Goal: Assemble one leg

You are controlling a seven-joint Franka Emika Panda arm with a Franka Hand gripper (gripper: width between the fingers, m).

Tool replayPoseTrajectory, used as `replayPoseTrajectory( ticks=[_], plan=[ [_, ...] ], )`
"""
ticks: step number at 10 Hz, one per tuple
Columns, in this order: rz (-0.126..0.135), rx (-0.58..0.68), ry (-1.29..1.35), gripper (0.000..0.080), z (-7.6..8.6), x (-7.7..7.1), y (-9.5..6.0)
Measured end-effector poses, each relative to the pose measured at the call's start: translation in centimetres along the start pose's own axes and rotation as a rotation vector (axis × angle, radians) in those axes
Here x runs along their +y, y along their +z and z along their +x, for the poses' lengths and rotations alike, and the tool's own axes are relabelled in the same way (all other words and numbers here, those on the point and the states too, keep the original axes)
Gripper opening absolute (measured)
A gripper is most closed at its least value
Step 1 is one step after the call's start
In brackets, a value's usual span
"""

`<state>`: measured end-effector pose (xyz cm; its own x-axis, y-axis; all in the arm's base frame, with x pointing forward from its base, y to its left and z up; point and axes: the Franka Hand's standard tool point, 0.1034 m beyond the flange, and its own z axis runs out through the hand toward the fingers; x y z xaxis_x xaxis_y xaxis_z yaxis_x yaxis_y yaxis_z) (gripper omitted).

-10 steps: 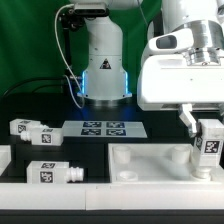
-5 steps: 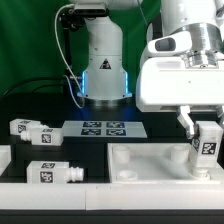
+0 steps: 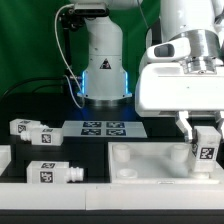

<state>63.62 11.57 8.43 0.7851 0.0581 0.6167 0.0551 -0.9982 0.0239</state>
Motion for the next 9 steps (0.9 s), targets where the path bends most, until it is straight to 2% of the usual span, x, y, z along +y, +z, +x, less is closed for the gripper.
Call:
replayPoseTrajectory(
  ticks=[3,4,5,6,7,9],
  plan=[
    [0.0,-0.013,0.006,0.0286,0.04,0.05,0.05],
    [0.0,-0.024,0.006,0.0367,-0.19,0.05,0.15],
    [0.0,-0.024,0.006,0.0367,-0.21,0.05,0.15],
    [0.0,-0.025,0.006,0.0548,-0.25,0.05,0.17],
    [0.0,-0.025,0.006,0.063,-0.27,0.05,0.18],
    [0.007,-0.122,0.036,0.0644,-0.54,0.25,0.0]
  ],
)
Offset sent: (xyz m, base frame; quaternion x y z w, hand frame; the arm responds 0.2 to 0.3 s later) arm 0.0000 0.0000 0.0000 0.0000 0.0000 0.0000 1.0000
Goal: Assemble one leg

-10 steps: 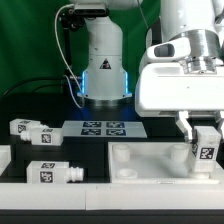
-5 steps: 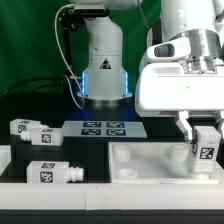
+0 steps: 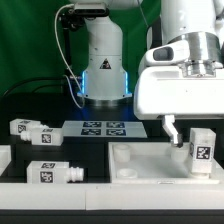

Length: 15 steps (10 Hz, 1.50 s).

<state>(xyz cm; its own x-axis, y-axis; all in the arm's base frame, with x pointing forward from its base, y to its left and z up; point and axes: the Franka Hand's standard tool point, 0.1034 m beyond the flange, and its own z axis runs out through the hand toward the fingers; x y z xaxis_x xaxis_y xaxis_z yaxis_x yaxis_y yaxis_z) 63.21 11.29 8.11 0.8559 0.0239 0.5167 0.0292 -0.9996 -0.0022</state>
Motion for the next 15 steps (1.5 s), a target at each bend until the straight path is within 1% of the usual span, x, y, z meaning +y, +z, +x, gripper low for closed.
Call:
replayPoseTrajectory(
  ticks=[1,2,3,4,6,7,8,9,10,11,12,13,14,15],
  plan=[
    [0.01,-0.039,0.024,0.0648,0.3,-0.3,-0.6],
    [0.022,-0.15,0.055,0.0648,-0.5,-0.8,-0.6],
    [0.029,-0.272,0.078,0.0649,-0.4,-0.8,-0.7],
    [0.032,-0.354,0.096,0.0649,0.1,-0.5,-0.7],
    [0.033,-0.491,0.109,0.0649,-0.2,-0.7,-0.4],
    [0.032,-0.543,0.114,0.0649,-0.3,-0.3,-0.2],
    [0.031,-0.589,0.123,0.0649,-0.1,0.2,0.1],
    [0.026,-0.509,0.114,0.0649,0.7,0.1,0.7],
    [0.021,-0.511,0.129,0.0649,0.2,-0.1,0.8],
    [0.019,-0.509,0.134,0.0528,0.3,0.1,0.8],
    [0.009,-0.509,0.173,0.039,0.3,0.1,0.8],
    [-0.014,-0.51,0.268,0.0285,0.3,0.1,0.8],
    [-0.035,-0.51,0.346,0.0285,0.3,0.2,0.8],
    [-0.051,-0.51,0.404,0.0285,0.3,0.2,0.8]
  ],
)
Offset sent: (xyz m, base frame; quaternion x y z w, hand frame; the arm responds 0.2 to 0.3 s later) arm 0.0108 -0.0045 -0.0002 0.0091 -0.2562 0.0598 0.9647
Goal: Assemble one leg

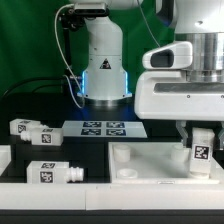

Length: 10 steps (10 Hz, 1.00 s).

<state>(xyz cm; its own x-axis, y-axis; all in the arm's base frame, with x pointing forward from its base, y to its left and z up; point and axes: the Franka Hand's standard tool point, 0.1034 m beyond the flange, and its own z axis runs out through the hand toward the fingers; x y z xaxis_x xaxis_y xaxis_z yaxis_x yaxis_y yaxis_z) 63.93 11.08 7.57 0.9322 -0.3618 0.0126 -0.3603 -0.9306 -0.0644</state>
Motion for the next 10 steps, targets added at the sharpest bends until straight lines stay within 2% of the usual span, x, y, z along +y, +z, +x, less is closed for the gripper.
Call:
replayPoseTrajectory(
  ticks=[3,7,9,10],
  plan=[
    [0.007,0.026,0.352,0.0285,0.27,0.24,0.09],
    [0.074,-0.01,0.944,0.0287,0.76,0.94,0.24],
    [0.076,-0.006,1.036,0.0288,0.65,1.03,0.26],
    [0.069,-0.001,0.979,0.0288,0.55,0.95,0.33]
  ],
)
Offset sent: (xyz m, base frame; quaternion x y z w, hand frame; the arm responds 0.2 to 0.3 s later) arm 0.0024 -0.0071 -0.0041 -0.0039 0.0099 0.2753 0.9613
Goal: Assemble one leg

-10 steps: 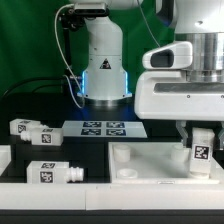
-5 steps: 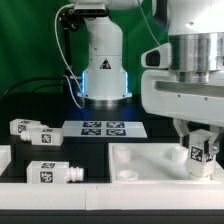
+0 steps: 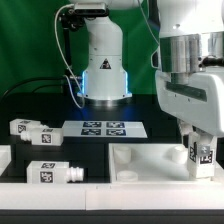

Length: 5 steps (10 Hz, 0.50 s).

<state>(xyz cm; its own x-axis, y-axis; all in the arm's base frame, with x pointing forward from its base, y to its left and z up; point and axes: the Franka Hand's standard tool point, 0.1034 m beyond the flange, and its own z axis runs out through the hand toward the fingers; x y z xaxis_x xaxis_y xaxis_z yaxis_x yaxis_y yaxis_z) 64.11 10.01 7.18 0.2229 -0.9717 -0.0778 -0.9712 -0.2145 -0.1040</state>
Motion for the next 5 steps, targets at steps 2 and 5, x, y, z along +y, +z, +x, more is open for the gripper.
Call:
replayPoseTrajectory(
  ticks=[2,5],
  plan=[
    [-0.012,0.012,-0.352,0.0603,-0.9,0.0,0.2],
    [-0.047,0.016,-0.709,0.0647,-1.5,0.0,0.1]
  ],
)
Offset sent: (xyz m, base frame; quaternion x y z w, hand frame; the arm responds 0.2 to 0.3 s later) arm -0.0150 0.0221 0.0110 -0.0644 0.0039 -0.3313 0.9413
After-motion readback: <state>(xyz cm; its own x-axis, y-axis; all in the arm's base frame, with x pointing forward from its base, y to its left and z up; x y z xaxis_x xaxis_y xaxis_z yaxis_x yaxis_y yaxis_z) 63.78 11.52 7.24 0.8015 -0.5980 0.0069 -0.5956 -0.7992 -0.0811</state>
